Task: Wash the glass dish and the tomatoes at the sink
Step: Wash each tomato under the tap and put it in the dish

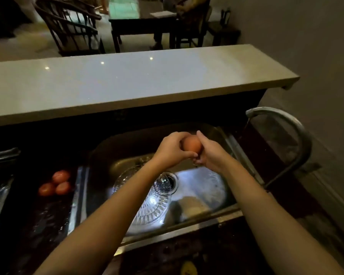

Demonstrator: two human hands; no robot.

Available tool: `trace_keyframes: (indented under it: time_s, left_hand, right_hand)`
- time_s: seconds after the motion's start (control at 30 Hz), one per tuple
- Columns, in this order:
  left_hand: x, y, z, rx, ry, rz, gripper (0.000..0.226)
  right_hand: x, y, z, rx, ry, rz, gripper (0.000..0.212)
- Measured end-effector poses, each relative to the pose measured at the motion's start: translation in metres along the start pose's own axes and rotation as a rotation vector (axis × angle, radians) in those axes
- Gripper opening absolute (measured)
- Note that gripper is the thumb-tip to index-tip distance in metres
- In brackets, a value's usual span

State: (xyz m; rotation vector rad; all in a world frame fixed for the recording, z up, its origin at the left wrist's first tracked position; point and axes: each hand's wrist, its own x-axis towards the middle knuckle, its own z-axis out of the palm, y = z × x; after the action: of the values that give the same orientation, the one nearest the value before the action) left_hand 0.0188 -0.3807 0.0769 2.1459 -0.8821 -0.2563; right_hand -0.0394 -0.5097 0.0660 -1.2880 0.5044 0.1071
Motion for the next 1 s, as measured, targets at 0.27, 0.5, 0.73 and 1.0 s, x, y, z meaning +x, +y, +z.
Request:
trace_keyframes:
  time_s: [0.27,0.5,0.73,1.0]
  left_hand:
    - [0.067,0.03,0.087,-0.048,-0.221,0.032,0.059]
    - [0.078,0.025,0.124,-0.312,-0.353,-0.038,0.055]
    - [0.083,0.056,0.156,-0.768,-0.064,-0.333,0.012]
    - [0.09,0.074,0.161,-0.545,-0.049,-0.126,0.021]
  right_hand:
    - [0.014,0.014,-0.099,0.302,0.329,0.073,0.035]
    - [0.029,0.038,-0.135,0.369,0.314,0.072,0.058]
    - [0.036,0.03,-0.129,0.092,0.32,-0.037,0.06]
    - [0.048,0.028,-0.133,0.221,0.449,-0.052,0.032]
